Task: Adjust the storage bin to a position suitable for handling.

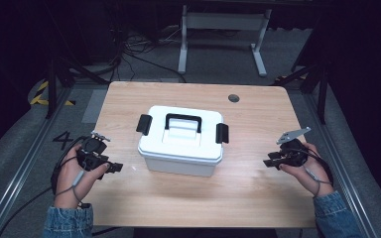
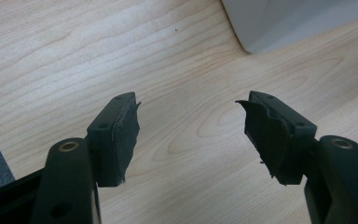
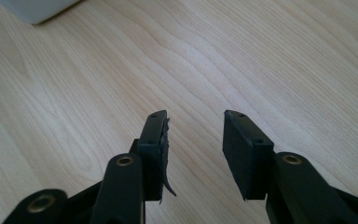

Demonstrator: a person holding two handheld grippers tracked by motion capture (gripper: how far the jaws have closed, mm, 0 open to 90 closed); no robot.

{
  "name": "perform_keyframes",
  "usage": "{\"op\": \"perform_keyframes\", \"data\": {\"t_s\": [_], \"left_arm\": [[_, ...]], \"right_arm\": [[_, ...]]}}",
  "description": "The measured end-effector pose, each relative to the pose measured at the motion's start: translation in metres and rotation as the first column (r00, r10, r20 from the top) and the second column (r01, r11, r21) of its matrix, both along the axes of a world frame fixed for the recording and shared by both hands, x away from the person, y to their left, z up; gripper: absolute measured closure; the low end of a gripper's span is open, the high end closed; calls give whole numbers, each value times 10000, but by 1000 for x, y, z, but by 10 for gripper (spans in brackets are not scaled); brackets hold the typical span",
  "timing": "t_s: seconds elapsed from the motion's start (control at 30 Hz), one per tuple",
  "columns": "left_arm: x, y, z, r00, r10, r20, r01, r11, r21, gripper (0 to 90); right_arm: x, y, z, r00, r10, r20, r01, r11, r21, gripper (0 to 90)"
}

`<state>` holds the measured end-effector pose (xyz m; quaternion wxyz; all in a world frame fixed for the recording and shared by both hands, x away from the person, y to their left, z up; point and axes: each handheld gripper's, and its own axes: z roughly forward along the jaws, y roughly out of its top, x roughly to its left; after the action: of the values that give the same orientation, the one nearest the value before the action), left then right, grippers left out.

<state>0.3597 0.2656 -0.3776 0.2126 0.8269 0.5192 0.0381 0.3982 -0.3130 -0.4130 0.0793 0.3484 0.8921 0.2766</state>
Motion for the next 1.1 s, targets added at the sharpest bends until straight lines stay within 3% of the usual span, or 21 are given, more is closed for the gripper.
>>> {"op": "perform_keyframes", "data": {"t_s": [0.3, 0.63, 0.9, 1.1], "left_arm": [[6, -2, 3, 9999, -167, -40, 167, 9998, -57, 357], [11, 1, 9, 9996, -176, 200, 180, 9997, -187, 356], [12, 1, 9, 9997, -152, 166, 156, 9996, -246, 355], [13, 2, 9, 9996, -212, 174, 215, 9995, -220, 355]], "right_arm": [[-2, 2, 20, 10000, 85, -12, -84, 9971, 758, 592], [9, 20, 60, 9978, 625, 200, -638, 9956, 684, 583], [18, 29, 80, 9962, 812, 316, -829, 9948, 589, 567], [28, 42, 102, 9904, 1187, 704, -1214, 9919, 362, 546]]}}
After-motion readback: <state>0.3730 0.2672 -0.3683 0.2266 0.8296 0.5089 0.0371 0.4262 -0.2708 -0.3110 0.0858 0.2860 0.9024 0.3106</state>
